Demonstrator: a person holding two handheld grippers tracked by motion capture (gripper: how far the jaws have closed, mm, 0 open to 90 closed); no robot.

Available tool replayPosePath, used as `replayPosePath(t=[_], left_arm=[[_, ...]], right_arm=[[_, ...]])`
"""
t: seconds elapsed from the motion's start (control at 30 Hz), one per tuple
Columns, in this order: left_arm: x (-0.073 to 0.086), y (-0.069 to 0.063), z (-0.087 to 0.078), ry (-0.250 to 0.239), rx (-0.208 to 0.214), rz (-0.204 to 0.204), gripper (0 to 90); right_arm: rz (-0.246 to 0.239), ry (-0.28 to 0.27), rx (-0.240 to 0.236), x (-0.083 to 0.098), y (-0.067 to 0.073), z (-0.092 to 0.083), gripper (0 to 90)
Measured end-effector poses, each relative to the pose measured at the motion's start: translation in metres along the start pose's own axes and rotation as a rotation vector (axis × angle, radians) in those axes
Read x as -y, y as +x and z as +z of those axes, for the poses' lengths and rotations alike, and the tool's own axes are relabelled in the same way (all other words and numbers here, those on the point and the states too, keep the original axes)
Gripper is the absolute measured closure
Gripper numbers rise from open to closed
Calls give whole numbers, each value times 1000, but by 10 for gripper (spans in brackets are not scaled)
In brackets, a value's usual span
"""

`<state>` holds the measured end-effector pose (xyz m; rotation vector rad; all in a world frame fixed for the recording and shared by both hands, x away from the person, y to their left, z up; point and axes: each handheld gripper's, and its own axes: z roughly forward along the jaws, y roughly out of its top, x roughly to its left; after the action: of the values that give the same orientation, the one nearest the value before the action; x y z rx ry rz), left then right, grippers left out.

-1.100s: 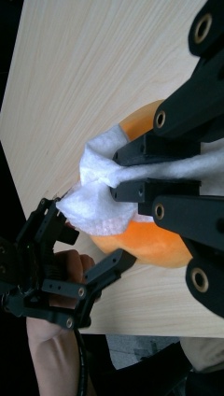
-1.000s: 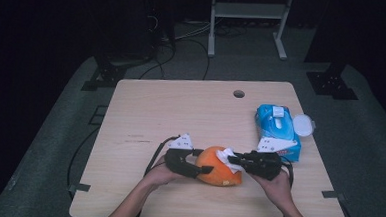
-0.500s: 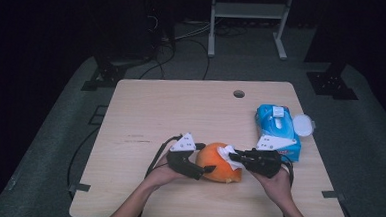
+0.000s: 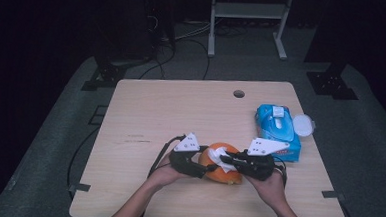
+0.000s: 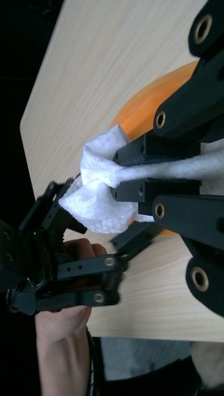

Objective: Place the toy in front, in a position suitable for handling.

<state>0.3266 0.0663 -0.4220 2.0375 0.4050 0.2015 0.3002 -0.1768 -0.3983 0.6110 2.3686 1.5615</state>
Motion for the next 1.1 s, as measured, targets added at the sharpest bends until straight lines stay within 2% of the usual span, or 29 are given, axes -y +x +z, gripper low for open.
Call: replayPosePath(t=[0.03,0.1,0.17,0.2,0.27,0.33,0.4,0.43,0.5,0.63,0.67,0.73,0.8,0.83,0.93,1.1], left_arm=[[0,0,0,-4,-1,3,278],[2,2,1,-22,7,-15,208],[4,6,1,-37,17,-45,109],[4,7,1,-40,14,-55,90],[6,11,0,-40,12,-81,82],[10,15,3,-35,35,-111,78],[14,15,7,-37,68,-121,153],[15,15,8,-32,66,-123,194],[15,14,6,-34,58,-113,274],[7,8,4,-47,28,-77,318],[3,2,6,-40,18,-41,320],[1,-5,8,-28,8,5,321],[1,-9,8,-22,-11,34,326],[1,-9,8,-21,-14,42,328],[2,-10,8,-4,-19,75,328],[5,-8,8,-1,-13,74,319]], right_arm=[[-13,8,9,-1,1,0,827],[-1,11,15,1,-4,-2,828],[37,12,17,6,-11,-5,828],[51,8,18,9,-14,-6,828],[81,-7,13,11,-19,-9,828],[93,-16,20,12,-22,-12,828],[96,-18,21,11,-22,-12,828],[91,-10,26,11,-21,-11,828],[81,-1,35,9,-19,-11,828],[21,2,36,0,-7,-9,829],[14,1,26,-1,-4,-6,829],[-15,14,0,-4,8,2,828],[-34,26,3,-5,13,6,830],[-40,27,12,-6,12,6,830],[-7,12,46,-5,2,-2,830],[59,6,98,3,-20,-18,830]])
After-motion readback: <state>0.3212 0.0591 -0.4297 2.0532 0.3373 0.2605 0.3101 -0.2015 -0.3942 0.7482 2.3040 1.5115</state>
